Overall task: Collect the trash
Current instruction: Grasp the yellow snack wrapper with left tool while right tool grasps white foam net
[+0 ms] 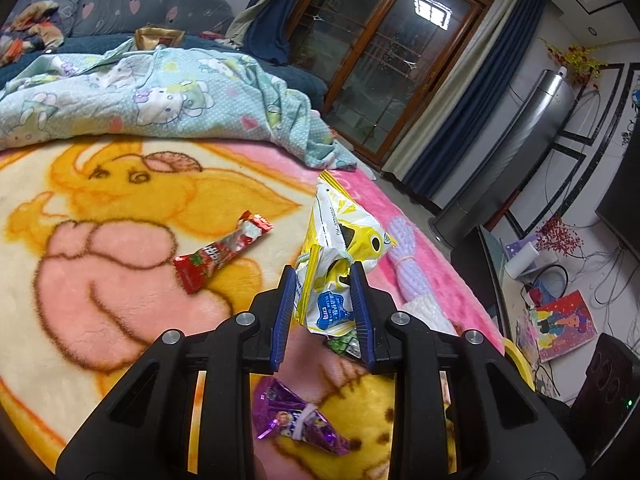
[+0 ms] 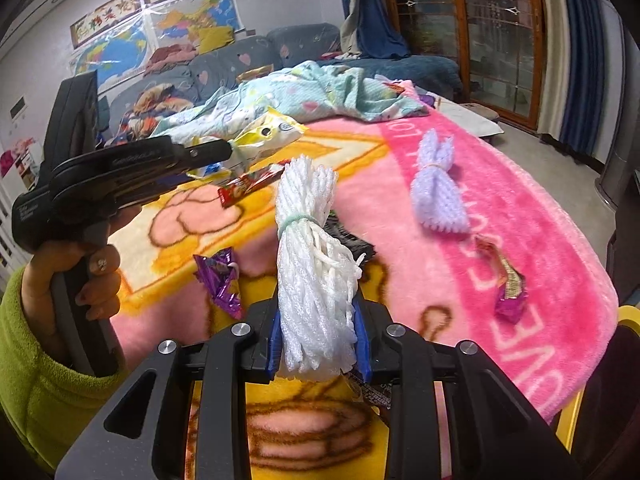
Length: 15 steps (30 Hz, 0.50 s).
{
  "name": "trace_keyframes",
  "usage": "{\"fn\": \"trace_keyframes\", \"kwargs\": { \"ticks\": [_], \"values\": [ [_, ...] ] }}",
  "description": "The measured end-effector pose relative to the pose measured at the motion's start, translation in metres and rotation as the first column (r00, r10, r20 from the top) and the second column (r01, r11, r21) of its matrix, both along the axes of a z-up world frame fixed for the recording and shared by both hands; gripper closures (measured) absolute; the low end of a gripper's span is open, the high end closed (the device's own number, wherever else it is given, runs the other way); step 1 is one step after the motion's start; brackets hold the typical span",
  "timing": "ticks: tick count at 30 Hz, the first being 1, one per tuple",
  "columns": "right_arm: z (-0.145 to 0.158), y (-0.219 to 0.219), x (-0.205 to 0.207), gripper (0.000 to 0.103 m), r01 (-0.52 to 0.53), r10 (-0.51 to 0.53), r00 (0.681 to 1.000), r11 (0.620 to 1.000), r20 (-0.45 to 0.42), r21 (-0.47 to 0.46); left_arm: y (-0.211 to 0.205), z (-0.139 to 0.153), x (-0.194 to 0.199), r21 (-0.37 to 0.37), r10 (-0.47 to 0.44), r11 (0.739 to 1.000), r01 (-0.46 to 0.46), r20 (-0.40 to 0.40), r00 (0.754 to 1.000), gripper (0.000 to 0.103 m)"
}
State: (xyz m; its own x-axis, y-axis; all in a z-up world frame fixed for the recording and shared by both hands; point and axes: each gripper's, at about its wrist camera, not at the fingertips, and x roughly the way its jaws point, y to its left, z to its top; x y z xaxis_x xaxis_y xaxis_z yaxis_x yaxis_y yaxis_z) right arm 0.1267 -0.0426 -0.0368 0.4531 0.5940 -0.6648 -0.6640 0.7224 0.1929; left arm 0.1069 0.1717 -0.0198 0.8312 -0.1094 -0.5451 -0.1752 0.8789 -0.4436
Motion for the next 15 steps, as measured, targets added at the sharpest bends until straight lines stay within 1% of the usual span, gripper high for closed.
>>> {"fn": "trace_keyframes", "kwargs": {
  "ticks": [15],
  "values": [
    [0.019, -0.042, 0.013, 0.076, 0.115, -0.116, 0.993, 0.993, 0.023, 0.041, -0.039, 0.019, -0.004, 0.019, -0.073, 0.997, 0.072, 0.041, 0.996, 0.082]
  ]
}}
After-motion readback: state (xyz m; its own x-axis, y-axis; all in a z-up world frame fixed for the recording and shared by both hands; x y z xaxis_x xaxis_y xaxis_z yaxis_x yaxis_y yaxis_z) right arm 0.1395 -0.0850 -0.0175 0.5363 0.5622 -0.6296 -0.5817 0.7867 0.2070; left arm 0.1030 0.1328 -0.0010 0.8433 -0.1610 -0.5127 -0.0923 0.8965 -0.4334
